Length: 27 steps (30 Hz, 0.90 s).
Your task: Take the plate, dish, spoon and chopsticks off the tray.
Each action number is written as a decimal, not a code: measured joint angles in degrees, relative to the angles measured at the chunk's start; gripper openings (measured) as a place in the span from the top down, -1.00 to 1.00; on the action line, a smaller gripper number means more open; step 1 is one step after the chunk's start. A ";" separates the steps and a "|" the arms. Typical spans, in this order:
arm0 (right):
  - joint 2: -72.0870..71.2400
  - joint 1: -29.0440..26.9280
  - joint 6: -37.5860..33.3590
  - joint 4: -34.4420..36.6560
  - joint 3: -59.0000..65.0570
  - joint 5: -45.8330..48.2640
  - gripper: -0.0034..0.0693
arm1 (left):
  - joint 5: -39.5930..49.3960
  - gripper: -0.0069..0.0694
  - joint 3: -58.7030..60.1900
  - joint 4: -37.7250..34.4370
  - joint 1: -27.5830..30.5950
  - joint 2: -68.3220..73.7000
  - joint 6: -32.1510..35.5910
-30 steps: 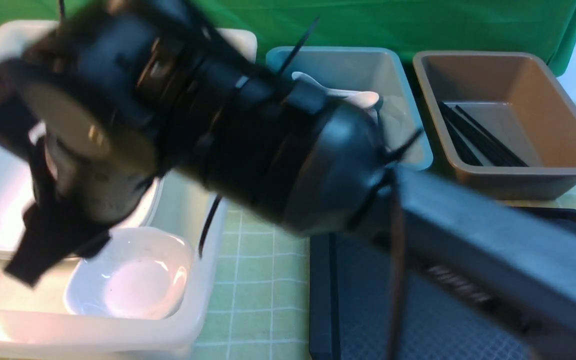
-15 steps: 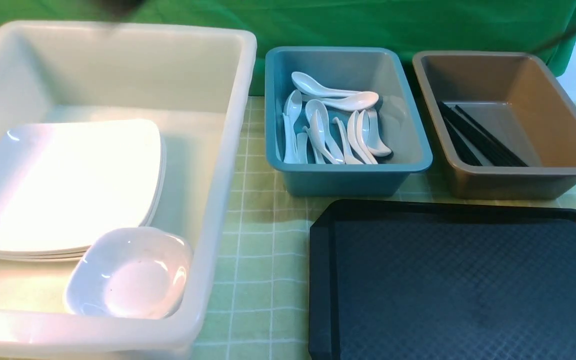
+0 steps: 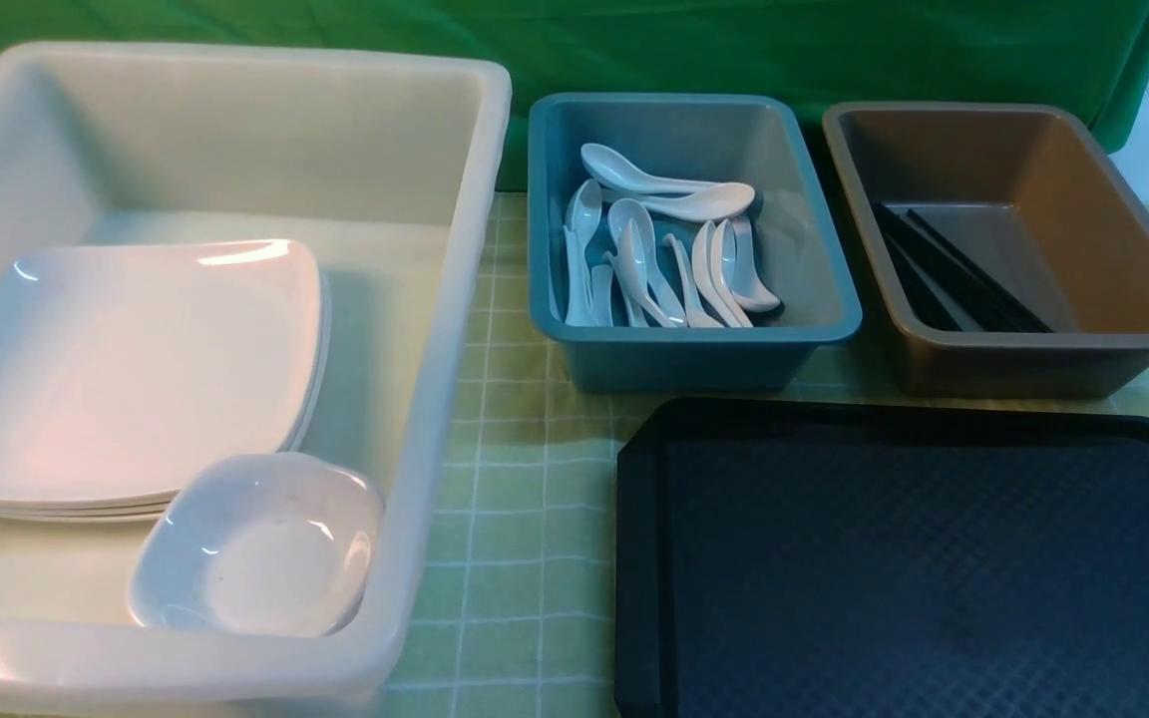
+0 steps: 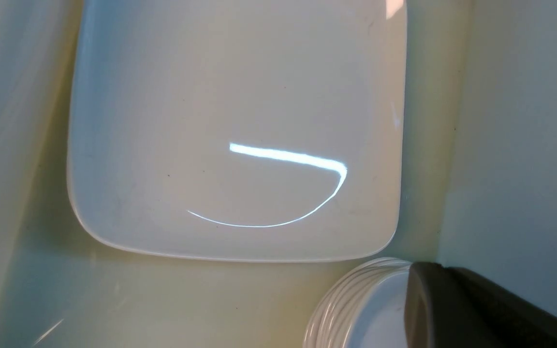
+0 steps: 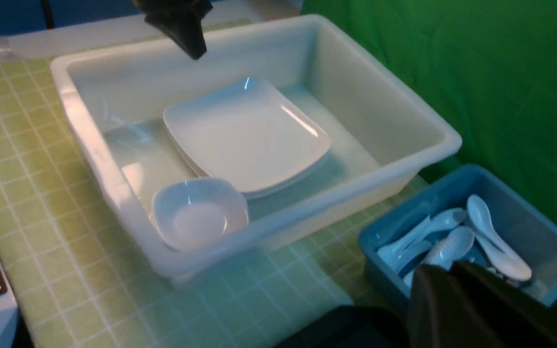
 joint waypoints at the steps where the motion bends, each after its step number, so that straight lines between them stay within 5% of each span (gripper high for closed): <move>1: -3.88 0.00 2.07 0.00 4.36 -0.52 0.82 | 0.00 0.83 0.00 -0.04 0.00 0.00 0.00; 7: -20.67 0.00 9.85 -0.15 28.12 -10.61 0.83 | 0.00 0.83 0.00 -0.04 0.00 0.00 0.25; 14: -28.50 0.00 17.14 -5.57 57.25 -43.73 0.91 | -0.05 0.83 0.00 -0.04 0.00 0.00 0.38; 19: -27.46 0.00 17.48 -8.02 65.08 -58.14 0.91 | -0.05 0.83 0.00 -0.04 0.00 0.00 0.38; 27: -27.17 0.13 15.91 -8.14 66.03 -62.35 0.88 | 0.00 0.83 0.00 0.01 0.00 0.00 0.38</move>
